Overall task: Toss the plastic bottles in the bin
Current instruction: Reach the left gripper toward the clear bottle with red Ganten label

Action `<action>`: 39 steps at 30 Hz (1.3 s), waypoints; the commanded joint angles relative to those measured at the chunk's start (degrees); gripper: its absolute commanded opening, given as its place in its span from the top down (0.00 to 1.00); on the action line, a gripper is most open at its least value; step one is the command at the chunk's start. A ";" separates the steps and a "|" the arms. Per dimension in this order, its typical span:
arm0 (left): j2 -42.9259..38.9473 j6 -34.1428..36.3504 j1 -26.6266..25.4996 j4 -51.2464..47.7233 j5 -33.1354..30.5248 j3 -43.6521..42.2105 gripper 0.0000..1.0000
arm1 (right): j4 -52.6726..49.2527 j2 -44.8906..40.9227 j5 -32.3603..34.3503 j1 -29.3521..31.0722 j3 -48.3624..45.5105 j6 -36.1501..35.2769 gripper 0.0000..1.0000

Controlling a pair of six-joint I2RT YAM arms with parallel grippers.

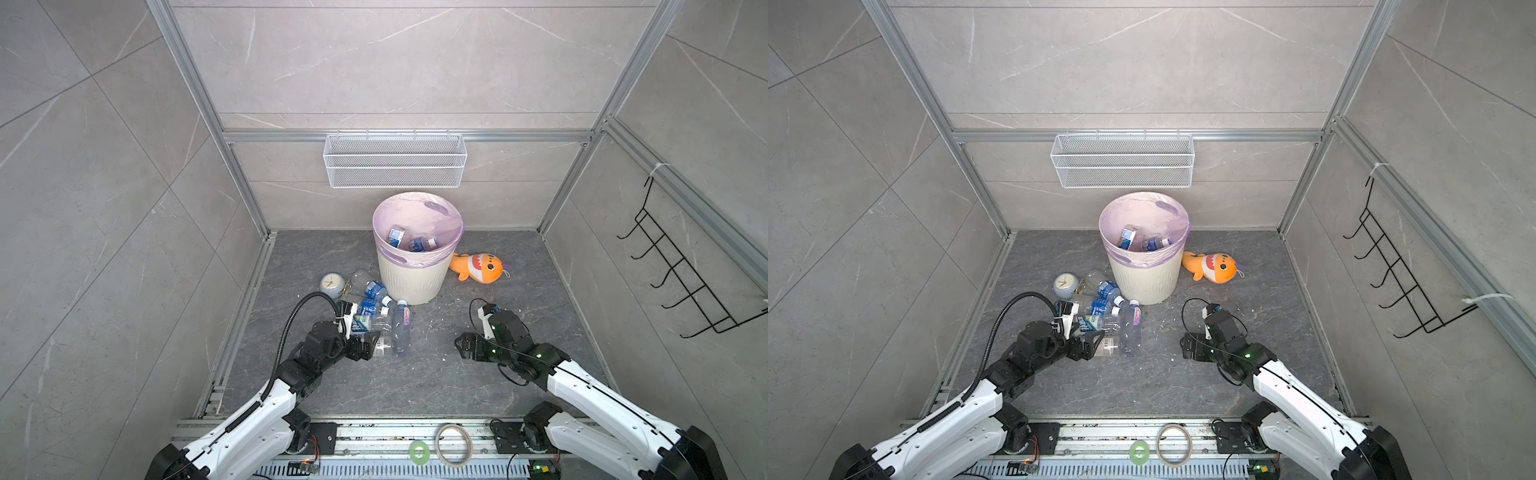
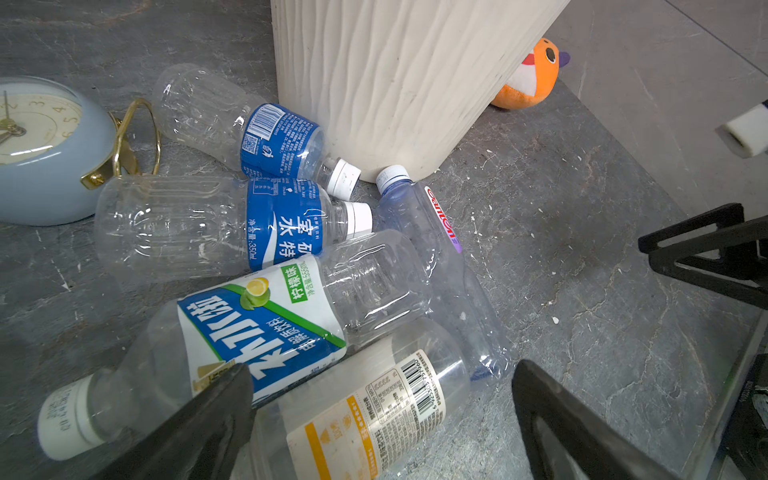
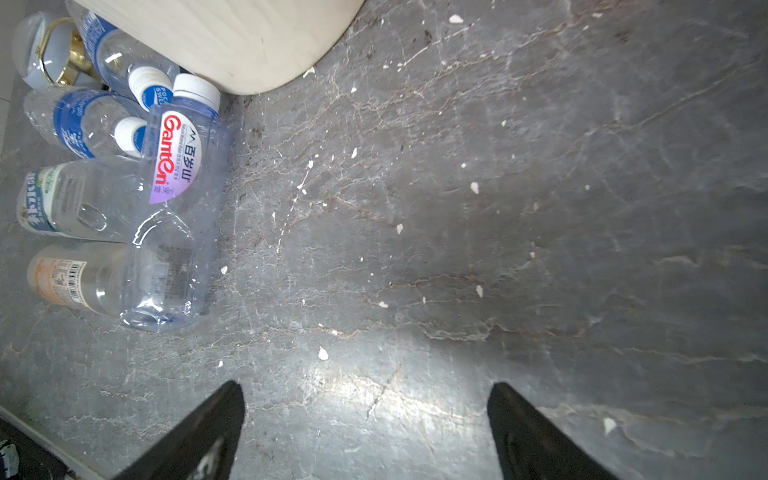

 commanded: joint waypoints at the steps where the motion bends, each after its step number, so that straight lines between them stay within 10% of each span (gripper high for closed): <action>1: -1.60 0.78 -1.53 -1.78 -1.72 -0.01 0.01 | 2.84 2.04 2.05 1.53 2.42 1.51 0.08; 13: 4.63 0.10 -18.90 -20.11 -21.70 10.11 0.03 | -0.45 1.54 4.74 2.08 1.38 1.54 0.08; 31: 32.02 2.41 -21.19 -40.26 -22.92 33.88 0.04 | -1.26 -0.07 5.47 2.03 -0.50 1.96 0.08; 39: 33.92 -0.55 -22.35 -32.49 -18.94 33.92 0.05 | -1.12 0.41 5.15 2.04 -0.21 1.71 0.08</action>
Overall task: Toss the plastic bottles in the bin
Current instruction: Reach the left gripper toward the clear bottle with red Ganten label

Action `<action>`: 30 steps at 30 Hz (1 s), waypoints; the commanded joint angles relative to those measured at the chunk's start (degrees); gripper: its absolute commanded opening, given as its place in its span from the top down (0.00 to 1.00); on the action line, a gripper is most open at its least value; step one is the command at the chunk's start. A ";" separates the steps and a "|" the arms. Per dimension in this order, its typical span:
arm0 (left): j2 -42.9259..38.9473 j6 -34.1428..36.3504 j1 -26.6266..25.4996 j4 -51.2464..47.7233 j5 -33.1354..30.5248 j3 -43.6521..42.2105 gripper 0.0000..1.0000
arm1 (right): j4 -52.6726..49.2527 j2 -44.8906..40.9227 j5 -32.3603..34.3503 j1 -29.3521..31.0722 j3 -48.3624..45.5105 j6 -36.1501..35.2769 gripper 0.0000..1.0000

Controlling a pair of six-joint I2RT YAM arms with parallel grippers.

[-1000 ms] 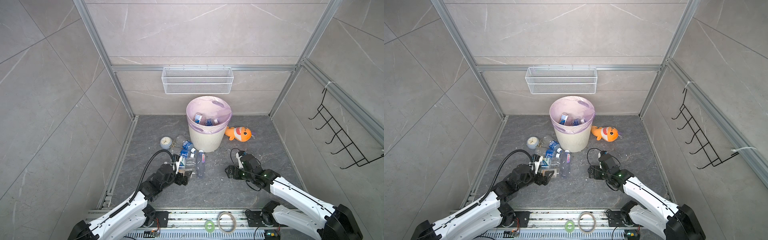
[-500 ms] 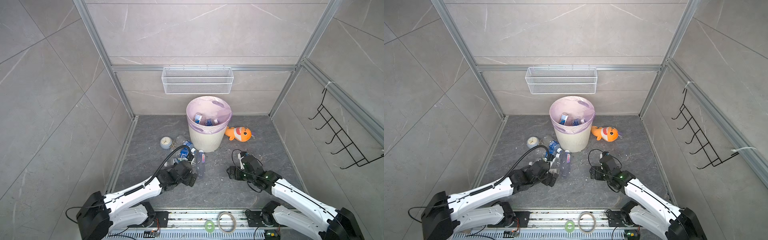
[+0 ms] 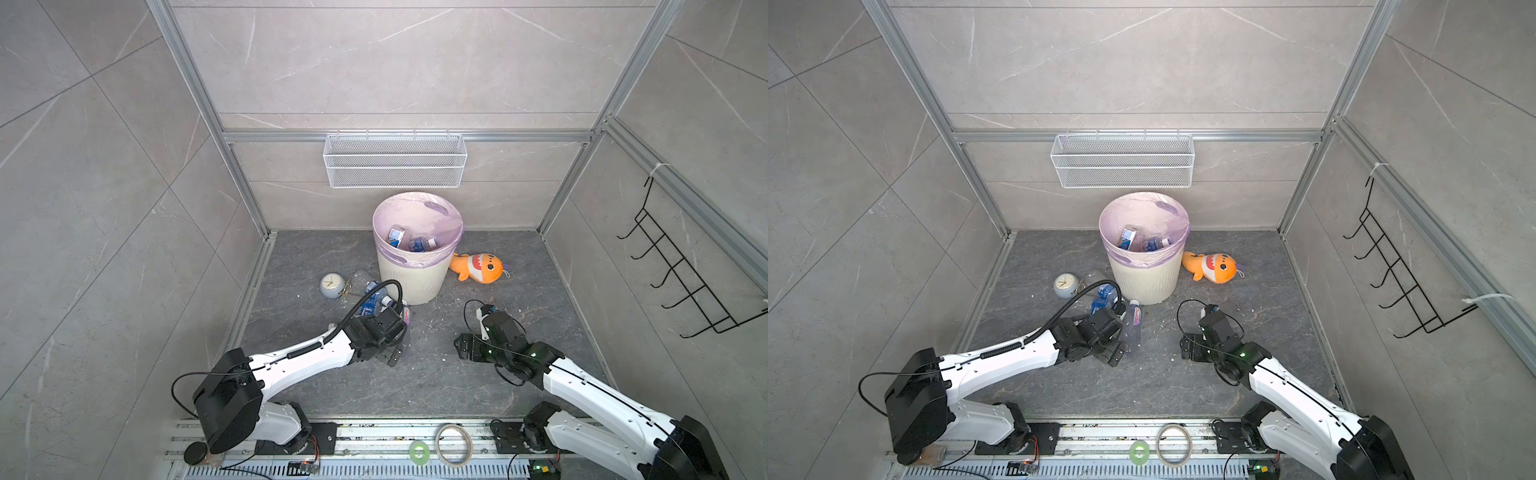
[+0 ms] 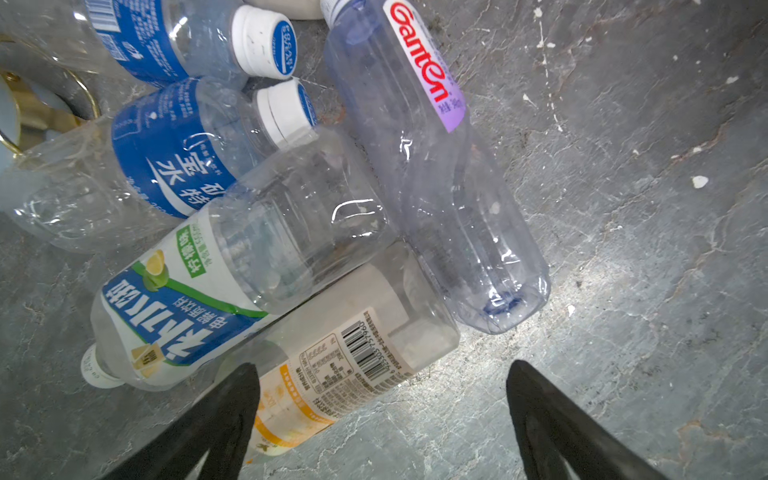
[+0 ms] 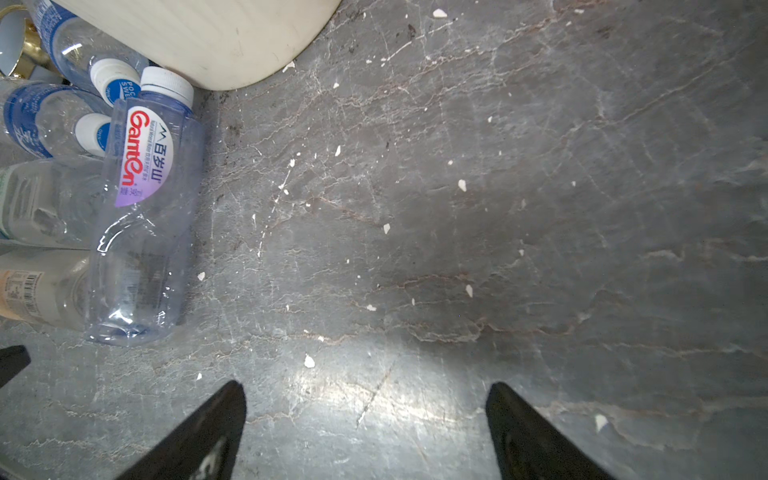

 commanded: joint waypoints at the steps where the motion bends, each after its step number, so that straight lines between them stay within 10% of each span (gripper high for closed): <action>1: 0.60 -1.17 -1.04 3.92 1.79 1.68 0.06 | -0.62 -0.16 0.84 0.33 -0.27 0.28 0.08; 30: 20.32 -17.78 -1.42 7.88 -6.50 16.86 0.27 | -8.38 -7.08 4.65 0.29 1.35 -2.05 0.09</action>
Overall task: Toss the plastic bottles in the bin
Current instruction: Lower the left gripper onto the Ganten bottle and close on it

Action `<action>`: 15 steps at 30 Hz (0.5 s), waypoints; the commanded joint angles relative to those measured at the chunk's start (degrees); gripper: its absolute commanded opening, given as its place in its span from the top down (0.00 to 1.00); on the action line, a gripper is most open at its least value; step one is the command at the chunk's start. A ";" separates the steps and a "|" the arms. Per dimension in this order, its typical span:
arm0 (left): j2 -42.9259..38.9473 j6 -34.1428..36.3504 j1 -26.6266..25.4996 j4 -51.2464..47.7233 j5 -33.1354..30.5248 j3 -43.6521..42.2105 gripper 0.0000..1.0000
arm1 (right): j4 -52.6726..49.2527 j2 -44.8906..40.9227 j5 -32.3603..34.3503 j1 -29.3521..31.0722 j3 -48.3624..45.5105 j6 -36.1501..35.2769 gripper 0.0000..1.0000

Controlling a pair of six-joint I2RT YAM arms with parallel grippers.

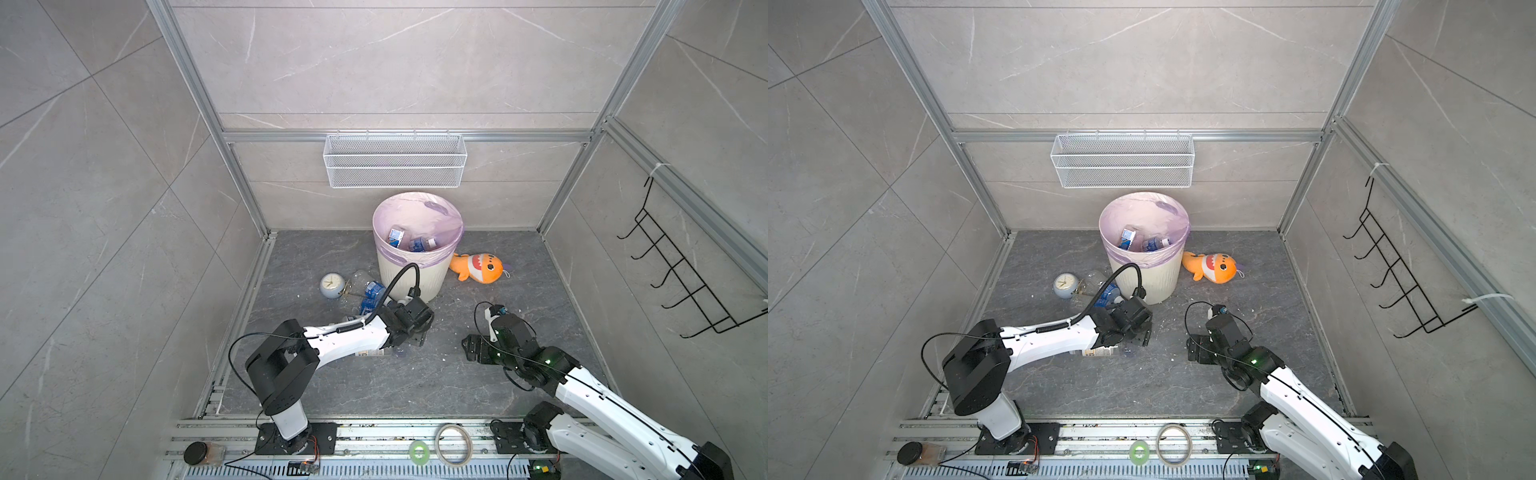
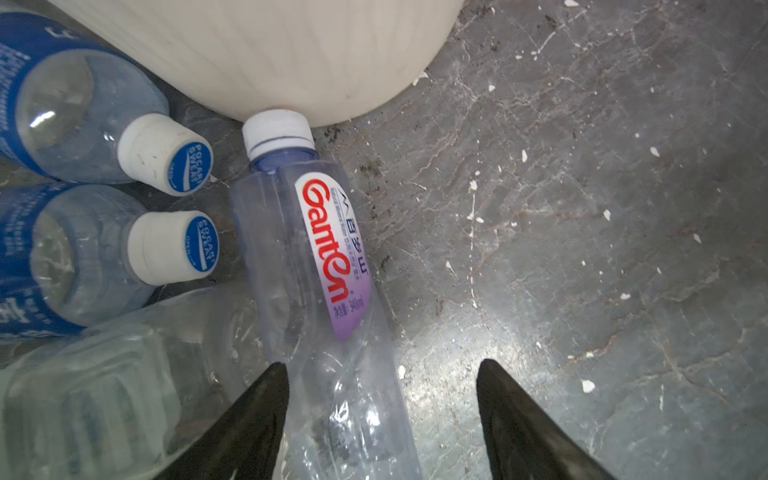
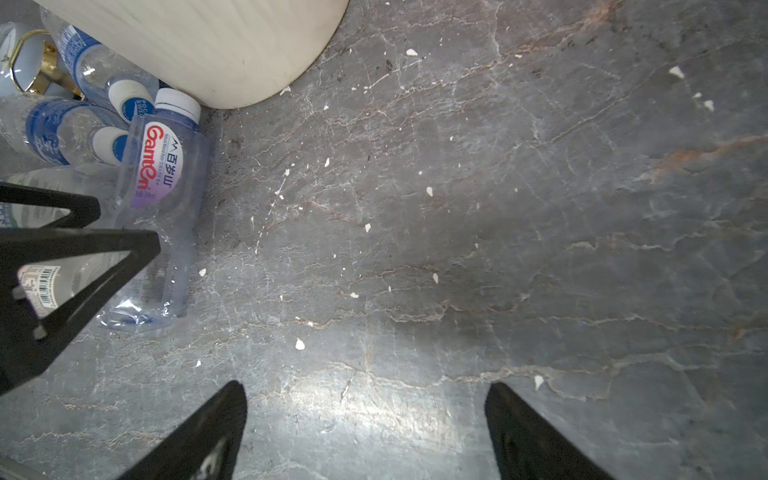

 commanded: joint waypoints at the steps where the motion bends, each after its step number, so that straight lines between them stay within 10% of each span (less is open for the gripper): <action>1: 2.16 -1.89 -0.10 -2.19 -4.67 4.29 0.27 | -0.15 0.63 1.33 0.34 -0.43 -0.91 0.09; 15: 8.68 -5.49 0.59 -10.55 -11.27 10.63 0.30 | 0.05 0.38 1.51 0.29 -0.59 -1.09 0.09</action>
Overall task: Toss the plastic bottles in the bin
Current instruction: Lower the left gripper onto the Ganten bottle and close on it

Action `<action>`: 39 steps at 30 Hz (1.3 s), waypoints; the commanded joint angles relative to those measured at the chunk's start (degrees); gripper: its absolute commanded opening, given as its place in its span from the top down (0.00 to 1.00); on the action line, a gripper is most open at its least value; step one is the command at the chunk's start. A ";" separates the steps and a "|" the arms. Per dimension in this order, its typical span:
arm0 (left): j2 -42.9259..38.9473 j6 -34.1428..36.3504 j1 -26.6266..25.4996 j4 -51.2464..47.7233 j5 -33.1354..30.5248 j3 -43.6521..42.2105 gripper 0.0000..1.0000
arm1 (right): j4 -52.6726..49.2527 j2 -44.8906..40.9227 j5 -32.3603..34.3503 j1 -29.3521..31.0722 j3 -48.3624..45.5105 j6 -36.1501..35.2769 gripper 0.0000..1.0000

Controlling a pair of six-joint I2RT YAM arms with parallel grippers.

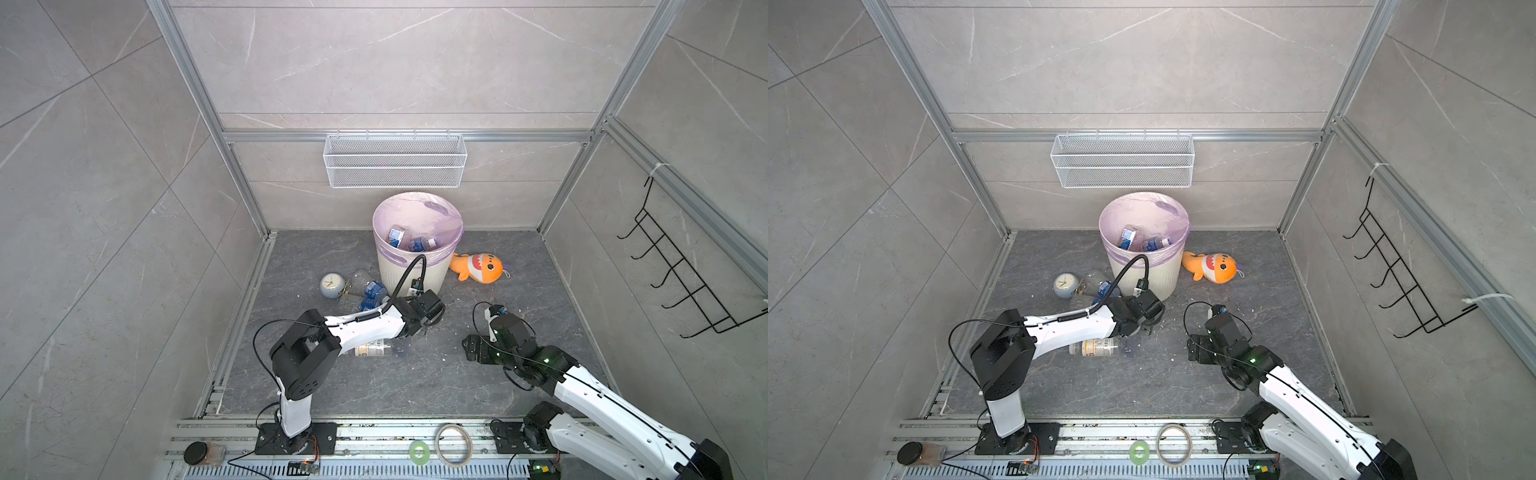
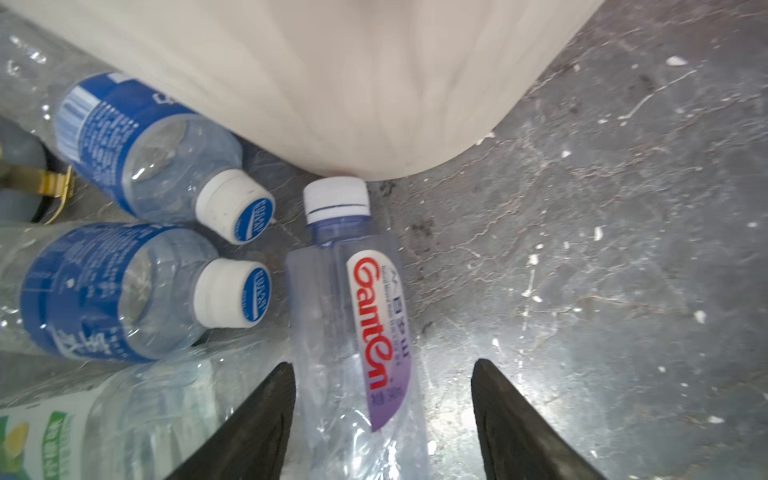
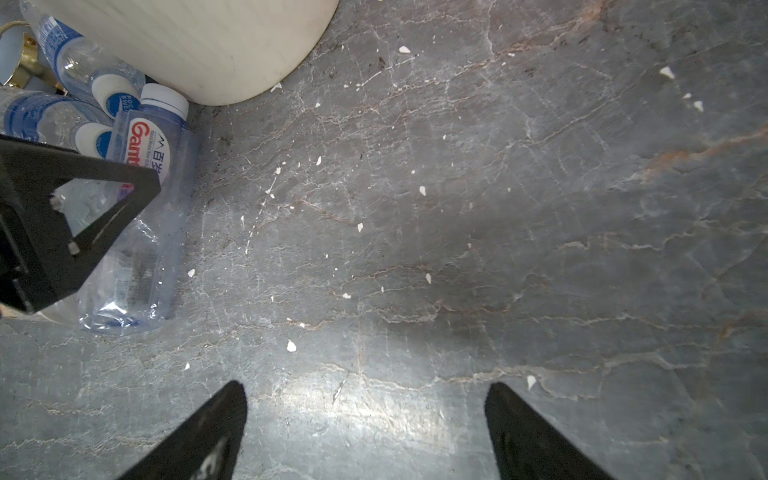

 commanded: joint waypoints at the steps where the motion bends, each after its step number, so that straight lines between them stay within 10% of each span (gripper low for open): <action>1: 0.76 -1.96 0.44 -2.47 -2.70 1.01 0.30 | 0.05 -0.37 0.93 0.32 -0.55 -0.71 0.09; 39: 3.30 -1.30 -5.41 4.63 4.49 -2.71 0.38 | 0.09 0.16 1.20 0.33 -0.36 -0.70 0.09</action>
